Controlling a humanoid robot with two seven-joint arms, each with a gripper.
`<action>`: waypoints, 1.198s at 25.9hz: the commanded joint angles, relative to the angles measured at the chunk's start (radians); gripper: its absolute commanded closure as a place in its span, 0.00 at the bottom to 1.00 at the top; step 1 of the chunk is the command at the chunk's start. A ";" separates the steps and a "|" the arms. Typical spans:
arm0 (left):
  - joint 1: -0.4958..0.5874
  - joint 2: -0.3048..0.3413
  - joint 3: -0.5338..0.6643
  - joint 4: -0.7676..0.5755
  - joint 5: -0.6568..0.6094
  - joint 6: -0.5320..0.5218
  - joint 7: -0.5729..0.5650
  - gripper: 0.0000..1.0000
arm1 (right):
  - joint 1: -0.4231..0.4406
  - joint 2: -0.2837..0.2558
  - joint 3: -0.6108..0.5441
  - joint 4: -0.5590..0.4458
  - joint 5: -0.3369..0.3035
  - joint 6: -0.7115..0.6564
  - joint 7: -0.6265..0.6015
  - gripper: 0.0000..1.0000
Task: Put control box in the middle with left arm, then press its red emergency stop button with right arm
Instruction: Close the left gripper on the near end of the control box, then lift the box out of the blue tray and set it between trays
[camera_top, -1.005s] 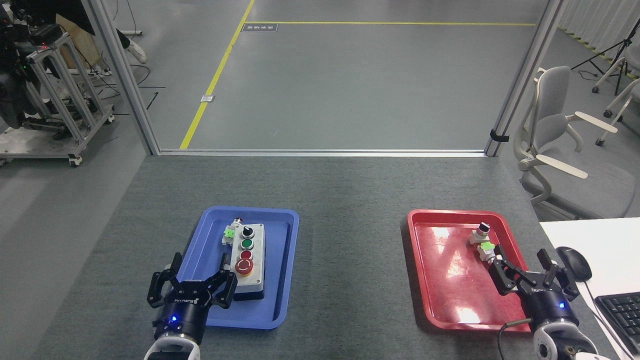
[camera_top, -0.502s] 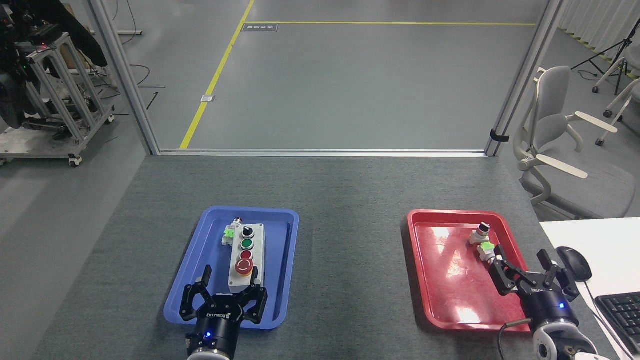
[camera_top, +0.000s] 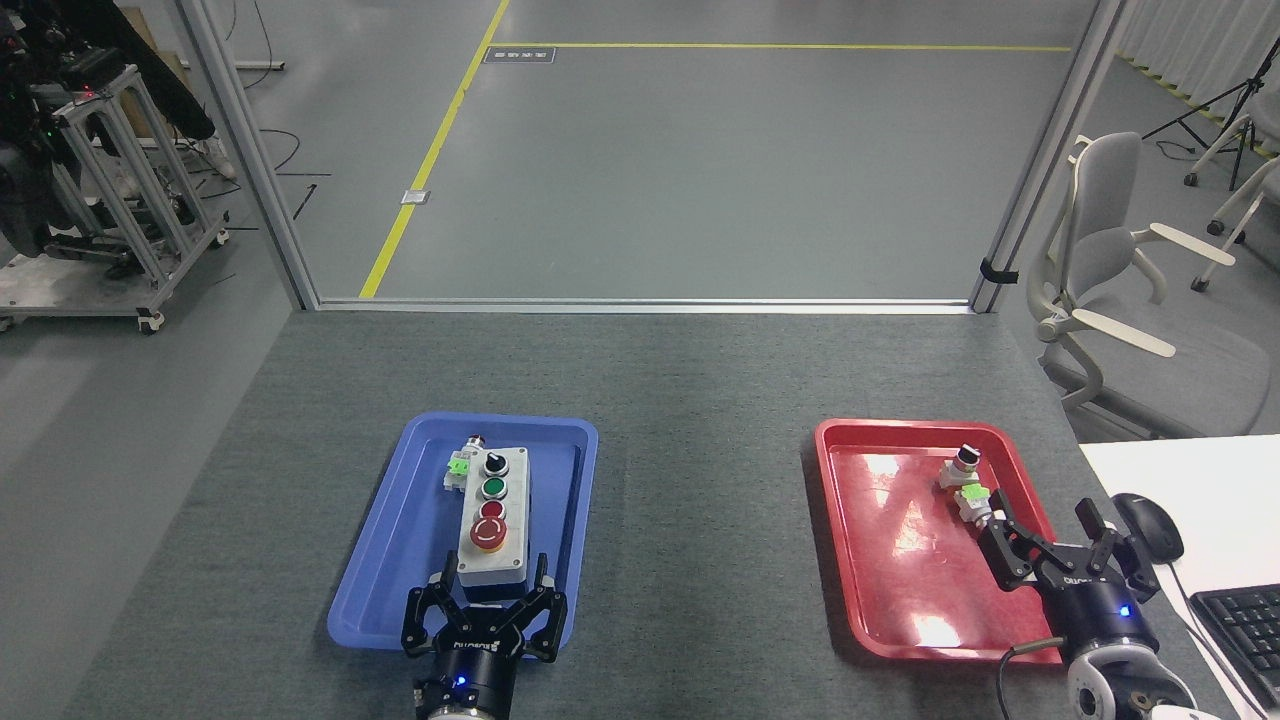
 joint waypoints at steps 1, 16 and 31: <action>-0.036 0.002 0.001 0.098 0.001 0.007 0.040 0.02 | 0.000 0.001 0.000 0.000 0.000 0.001 0.001 0.01; -0.185 0.006 0.010 0.377 0.084 0.021 0.078 0.02 | 0.000 0.002 0.000 0.000 0.000 0.001 0.001 0.01; -0.147 0.023 -0.042 0.270 0.083 -0.053 0.270 1.00 | 0.000 0.002 0.000 0.000 0.000 -0.003 0.001 0.01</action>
